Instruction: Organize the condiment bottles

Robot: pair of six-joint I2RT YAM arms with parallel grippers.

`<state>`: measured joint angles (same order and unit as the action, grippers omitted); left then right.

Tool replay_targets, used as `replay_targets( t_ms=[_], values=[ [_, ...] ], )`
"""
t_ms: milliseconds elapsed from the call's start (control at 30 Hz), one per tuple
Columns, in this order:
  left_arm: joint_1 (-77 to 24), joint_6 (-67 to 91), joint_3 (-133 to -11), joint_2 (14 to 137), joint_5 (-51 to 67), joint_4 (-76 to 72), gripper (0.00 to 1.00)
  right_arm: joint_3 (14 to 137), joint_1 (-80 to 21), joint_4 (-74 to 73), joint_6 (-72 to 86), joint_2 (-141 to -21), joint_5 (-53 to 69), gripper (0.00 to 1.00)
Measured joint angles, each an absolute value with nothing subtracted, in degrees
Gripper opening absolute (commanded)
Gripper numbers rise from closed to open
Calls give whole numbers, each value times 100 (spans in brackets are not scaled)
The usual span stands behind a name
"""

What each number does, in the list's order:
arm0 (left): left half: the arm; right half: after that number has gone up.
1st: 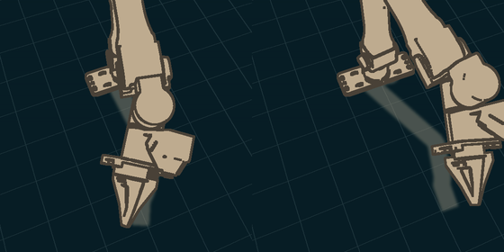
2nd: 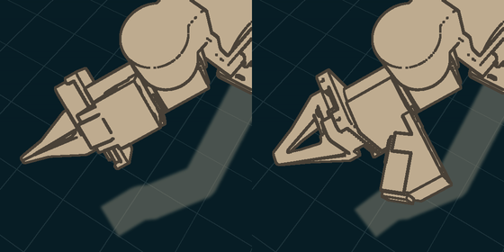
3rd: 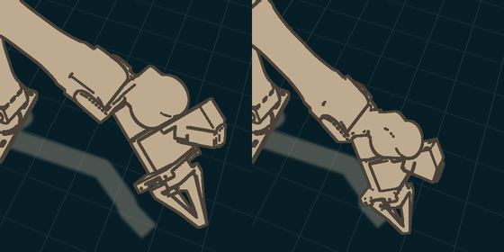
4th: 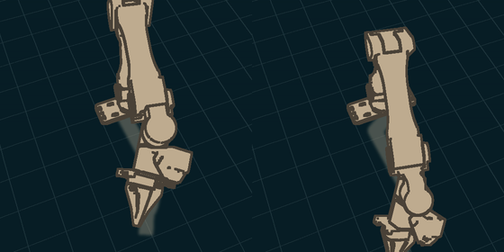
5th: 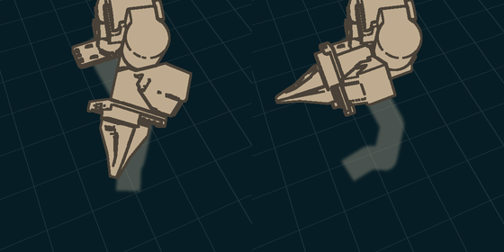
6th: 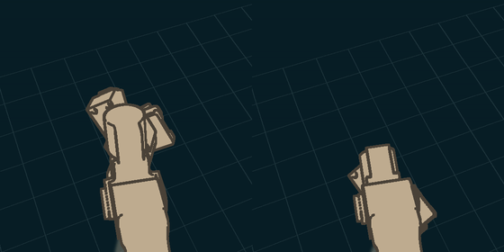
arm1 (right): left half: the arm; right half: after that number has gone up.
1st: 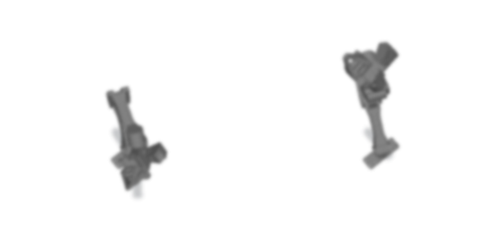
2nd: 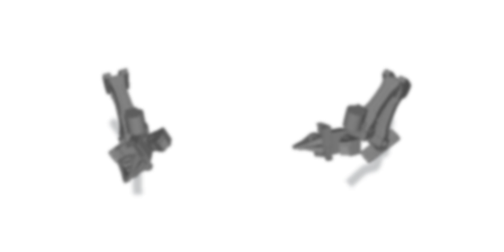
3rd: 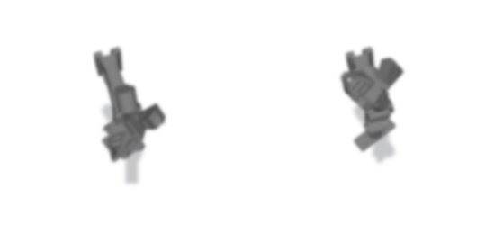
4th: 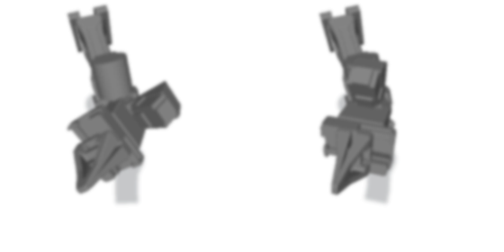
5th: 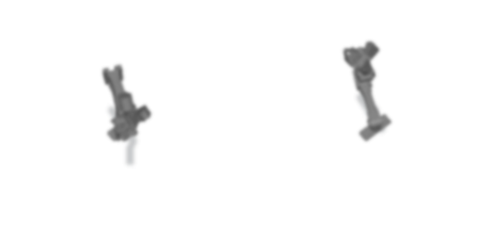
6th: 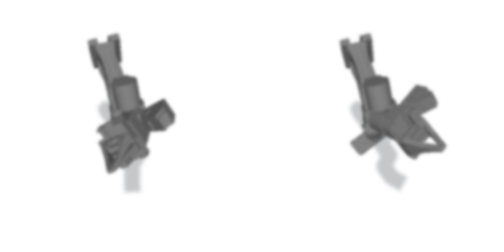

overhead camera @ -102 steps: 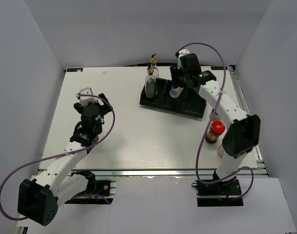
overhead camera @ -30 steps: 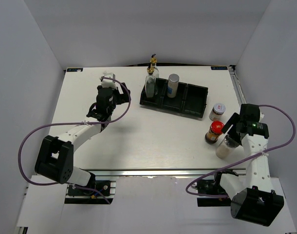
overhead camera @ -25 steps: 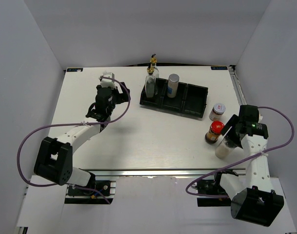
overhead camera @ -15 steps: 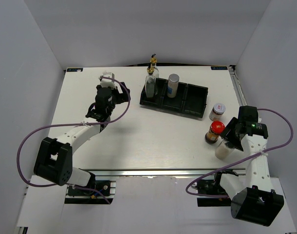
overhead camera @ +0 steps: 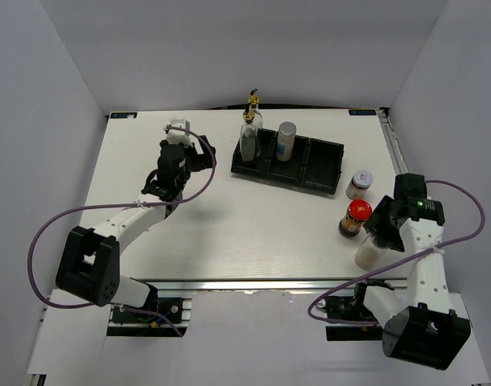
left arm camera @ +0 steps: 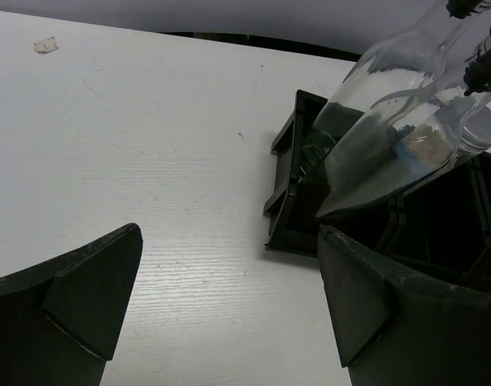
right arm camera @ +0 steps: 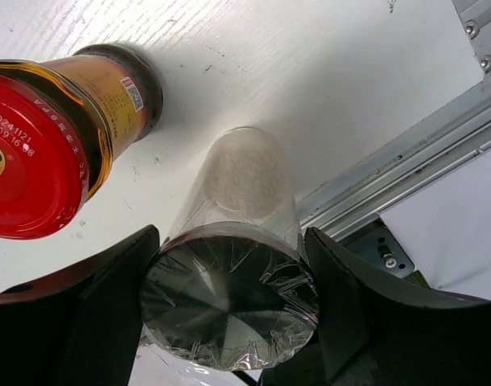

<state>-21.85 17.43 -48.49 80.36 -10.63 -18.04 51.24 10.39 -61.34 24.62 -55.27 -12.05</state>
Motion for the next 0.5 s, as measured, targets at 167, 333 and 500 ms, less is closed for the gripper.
replay_targets(
  t_ms=[167,333,500],
  values=[
    [-2185,1741,-4849,8036,-1105,-1802,98,5280,1039,-6178,2462,-5739,-1382,0],
    [-2185,1734,-4849,8036,-1164,-1796,98,5876,1044,-6154,2447,-6224,-1815,0],
    [-2185,1691,-4849,8034,-1293,-1739,98,6963,1087,-5902,2381,-6702,-2080,0]
  ],
)
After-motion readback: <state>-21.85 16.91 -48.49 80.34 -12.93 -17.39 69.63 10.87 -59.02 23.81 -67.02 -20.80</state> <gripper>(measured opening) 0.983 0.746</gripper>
